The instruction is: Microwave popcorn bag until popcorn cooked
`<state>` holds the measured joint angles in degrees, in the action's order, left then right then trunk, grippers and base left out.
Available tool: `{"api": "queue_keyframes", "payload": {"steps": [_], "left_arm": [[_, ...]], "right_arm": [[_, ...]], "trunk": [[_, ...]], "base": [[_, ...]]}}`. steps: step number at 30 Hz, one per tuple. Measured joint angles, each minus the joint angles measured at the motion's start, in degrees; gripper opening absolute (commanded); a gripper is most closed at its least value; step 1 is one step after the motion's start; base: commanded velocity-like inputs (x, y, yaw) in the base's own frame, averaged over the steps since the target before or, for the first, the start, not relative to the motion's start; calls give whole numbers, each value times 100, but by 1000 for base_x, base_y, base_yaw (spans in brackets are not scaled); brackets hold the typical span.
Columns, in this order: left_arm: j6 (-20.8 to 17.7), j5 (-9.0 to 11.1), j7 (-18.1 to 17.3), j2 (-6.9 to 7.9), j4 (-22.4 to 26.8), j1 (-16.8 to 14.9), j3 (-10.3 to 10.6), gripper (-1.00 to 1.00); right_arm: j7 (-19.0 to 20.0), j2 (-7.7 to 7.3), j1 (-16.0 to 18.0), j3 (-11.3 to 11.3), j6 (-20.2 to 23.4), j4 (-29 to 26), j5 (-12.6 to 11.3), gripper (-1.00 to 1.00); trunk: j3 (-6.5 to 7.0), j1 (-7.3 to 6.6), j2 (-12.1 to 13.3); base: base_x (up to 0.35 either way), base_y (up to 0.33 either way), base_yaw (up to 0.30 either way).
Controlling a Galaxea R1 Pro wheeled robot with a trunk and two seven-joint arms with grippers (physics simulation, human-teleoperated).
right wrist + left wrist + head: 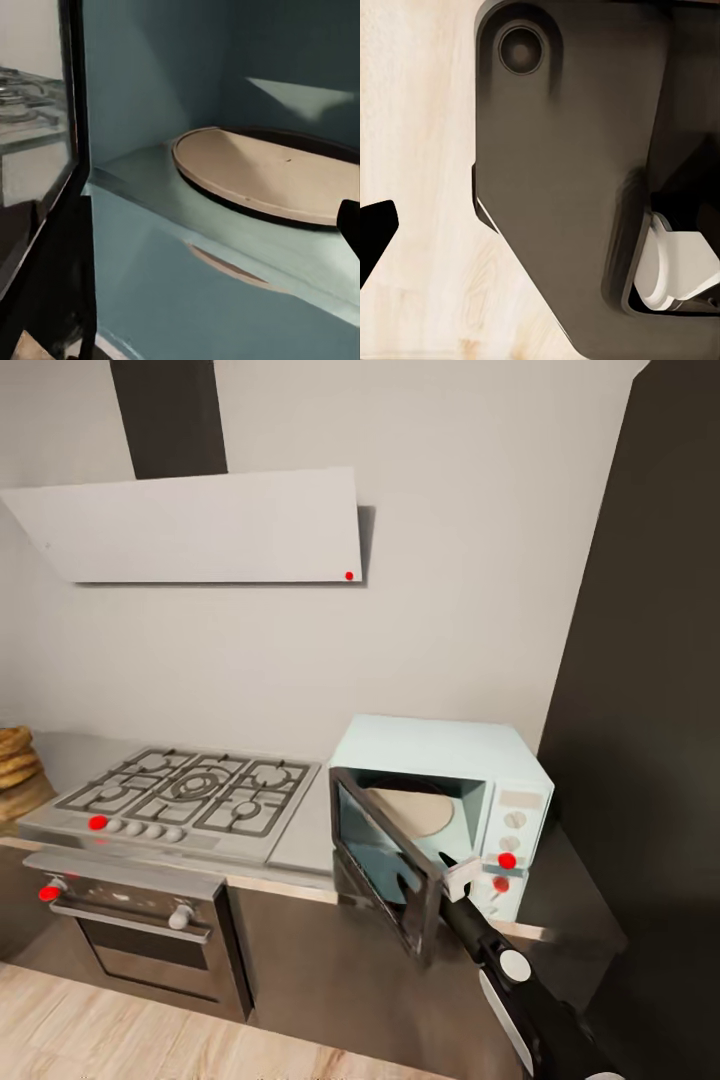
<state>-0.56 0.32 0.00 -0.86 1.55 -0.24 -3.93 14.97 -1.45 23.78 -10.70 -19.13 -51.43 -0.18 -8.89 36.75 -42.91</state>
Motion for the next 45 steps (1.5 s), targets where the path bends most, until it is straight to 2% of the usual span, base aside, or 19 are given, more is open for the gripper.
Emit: {"api": "queue_keyframes", "payload": {"steps": [6, 14, 16, 25, 31, 34, 45], "left_arm": [[0, 0, 0, 0, 0, 0, 0, 100], [0, 0, 0, -17, 0, 0, 1, 100], [0, 0, 0, -17, 0, 0, 0, 100], [0, 0, 0, -16, 0, 0, 0, 100], [-1, 0, 0, -15, 2, 1, -2, 100], [-1, 0, -1, -12, 4, 2, -3, 100], [-1, 0, 0, -17, 3, 2, -3, 100]], "right_arm": [[0, 0, 0, 0, -27, -8, -70, 100], [-17, 1, 0, 8, -31, -9, -495, 100], [-21, 1, 0, 13, -32, -9, -529, 100], [-43, 1, -1, 14, -26, -9, -549, 100], [-66, -2, -1, 19, -20, -11, -550, 100], [-79, -57, -2, 27, -12, -15, -563, 100], [-76, -28, -3, 38, 0, -9, -567, 100]], "trunk": [[0, 0, 0], [0, 3, 1], [0, 3, 1], [0, 2, 1], [-1, 0, -1], [-2, -1, -2], [-2, 0, -2]], "base": [[-2, 0, 246], [-163, 0, 246], [-303, 40, 248], [-271, 161, 249], [-78, 89, 233], [-4, 5, 65], [0, -20, 4]]}}
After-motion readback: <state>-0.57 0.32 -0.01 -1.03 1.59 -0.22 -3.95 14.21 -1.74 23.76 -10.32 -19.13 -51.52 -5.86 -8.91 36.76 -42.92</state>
